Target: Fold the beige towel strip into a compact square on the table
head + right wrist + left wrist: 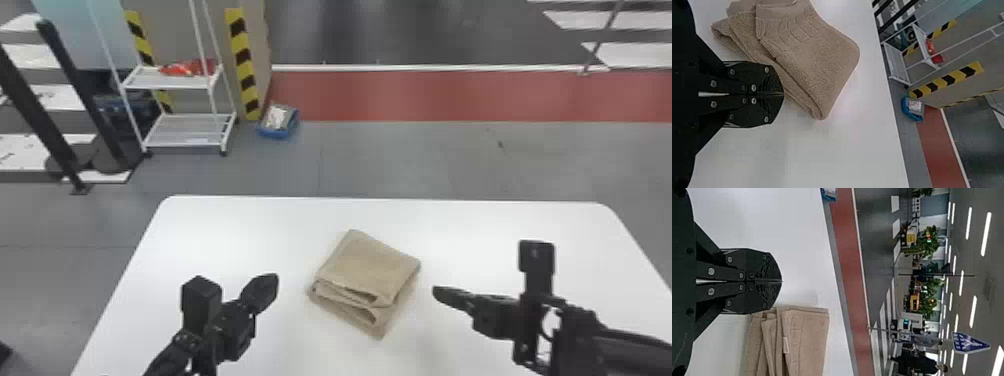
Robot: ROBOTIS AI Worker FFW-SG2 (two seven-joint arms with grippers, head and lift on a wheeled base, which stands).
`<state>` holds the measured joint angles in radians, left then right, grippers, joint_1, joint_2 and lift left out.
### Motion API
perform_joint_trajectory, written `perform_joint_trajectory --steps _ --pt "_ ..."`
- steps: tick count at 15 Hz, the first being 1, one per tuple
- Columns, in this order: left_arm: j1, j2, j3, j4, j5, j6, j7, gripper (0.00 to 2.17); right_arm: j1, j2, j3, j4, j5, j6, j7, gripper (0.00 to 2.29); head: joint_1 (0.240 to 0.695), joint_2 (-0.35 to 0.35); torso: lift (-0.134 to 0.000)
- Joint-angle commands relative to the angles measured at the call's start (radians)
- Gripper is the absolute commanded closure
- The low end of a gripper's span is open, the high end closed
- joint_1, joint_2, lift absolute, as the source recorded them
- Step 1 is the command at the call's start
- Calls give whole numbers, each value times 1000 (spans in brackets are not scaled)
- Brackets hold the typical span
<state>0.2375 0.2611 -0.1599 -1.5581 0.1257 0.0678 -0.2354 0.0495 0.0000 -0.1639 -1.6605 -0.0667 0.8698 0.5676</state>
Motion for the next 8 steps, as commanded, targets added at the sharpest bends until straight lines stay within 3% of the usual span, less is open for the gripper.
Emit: perform_joint_trajectory --steps 1,4,8 --pt "-79 -7 -38 141 -18 -90 19 1774 109 1 -140 -122 -107 -24 43 1980 695 1 0" --pt "-195 -17 -116 334 -21 -197 22 1774 214 1 -209 -159 -148 -223 55 1980 695 -60 0" --pt "-279 -45 -165 461 -40 -231 30 1774 322 1 -190 -159 -179 -502 78 1980 695 -150 0"
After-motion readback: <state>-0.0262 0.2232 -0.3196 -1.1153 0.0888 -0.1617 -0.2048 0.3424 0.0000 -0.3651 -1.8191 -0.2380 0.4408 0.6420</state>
